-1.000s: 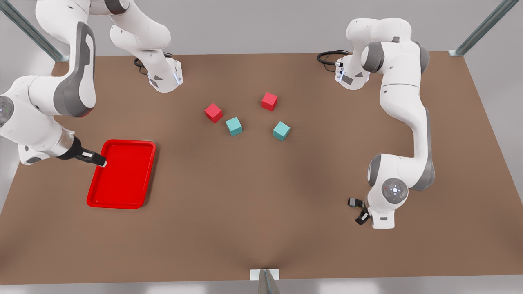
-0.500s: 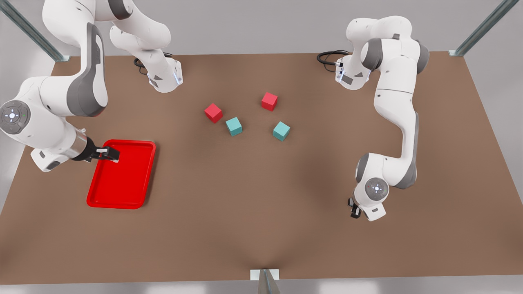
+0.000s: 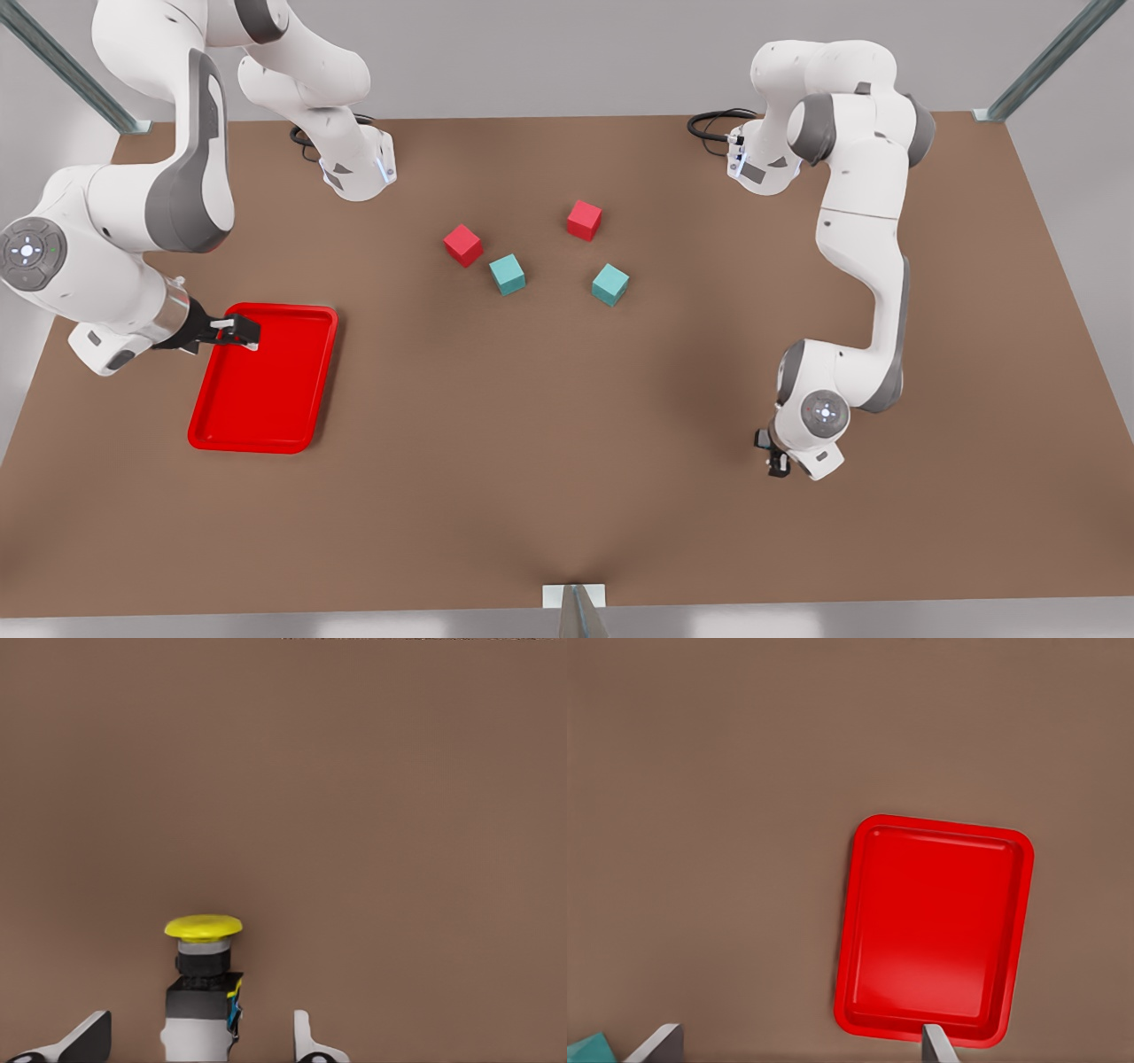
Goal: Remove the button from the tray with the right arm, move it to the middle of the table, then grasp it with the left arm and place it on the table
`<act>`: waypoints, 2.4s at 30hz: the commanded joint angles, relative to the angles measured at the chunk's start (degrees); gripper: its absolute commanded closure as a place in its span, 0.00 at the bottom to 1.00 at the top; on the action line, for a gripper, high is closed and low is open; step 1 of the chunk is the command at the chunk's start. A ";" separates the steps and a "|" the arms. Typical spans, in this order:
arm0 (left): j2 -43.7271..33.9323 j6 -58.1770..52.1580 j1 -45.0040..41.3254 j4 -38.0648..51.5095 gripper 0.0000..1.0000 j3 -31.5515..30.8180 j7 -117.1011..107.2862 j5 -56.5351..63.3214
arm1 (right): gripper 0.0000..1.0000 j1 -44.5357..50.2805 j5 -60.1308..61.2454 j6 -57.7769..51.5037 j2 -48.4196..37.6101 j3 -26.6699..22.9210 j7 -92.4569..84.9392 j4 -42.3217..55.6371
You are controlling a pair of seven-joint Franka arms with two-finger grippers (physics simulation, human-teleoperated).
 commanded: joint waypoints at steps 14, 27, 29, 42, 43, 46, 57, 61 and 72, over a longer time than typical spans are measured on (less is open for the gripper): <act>0.89 0.06 2.16 -1.51 0.00 -2.05 15.33 -1.59 | 0.00 0.00 -0.23 0.15 0.08 0.00 -3.31 0.02; 1.42 0.67 2.69 -1.86 0.10 -2.14 15.33 -1.24 | 0.00 0.00 -0.23 0.15 -0.01 0.00 -3.39 0.11; 1.42 0.76 2.69 -1.77 0.31 -2.14 14.98 -1.41 | 0.00 -0.09 -0.23 0.33 0.08 0.00 -3.39 0.02; -3.15 -2.58 1.73 -0.98 0.55 -1.52 11.74 0.25 | 0.00 0.00 -0.23 0.42 0.08 0.09 -3.39 0.11; -3.07 -2.49 0.58 -0.89 0.55 -1.70 4.00 7.10 | 0.00 0.00 -0.23 0.50 0.08 0.00 -3.39 0.02; -3.15 -3.19 -1.35 -0.89 0.55 -1.70 -6.82 14.67 | 0.00 -0.09 -0.23 0.42 0.08 0.00 -3.48 0.02; -1.22 -12.51 -13.83 -0.98 0.59 5.59 -28.26 35.41 | 0.00 2.02 -3.05 0.15 0.87 0.00 -2.95 0.19; 1.59 -15.15 -21.30 -0.54 0.59 14.29 -34.85 34.97 | 0.00 2.11 -2.70 0.68 4.65 -0.09 -2.95 2.57; 13.28 -25.87 -32.64 3.77 0.62 24.14 -39.07 35.06 | 0.00 -2.11 -1.46 0.33 1.49 -0.70 -2.78 3.97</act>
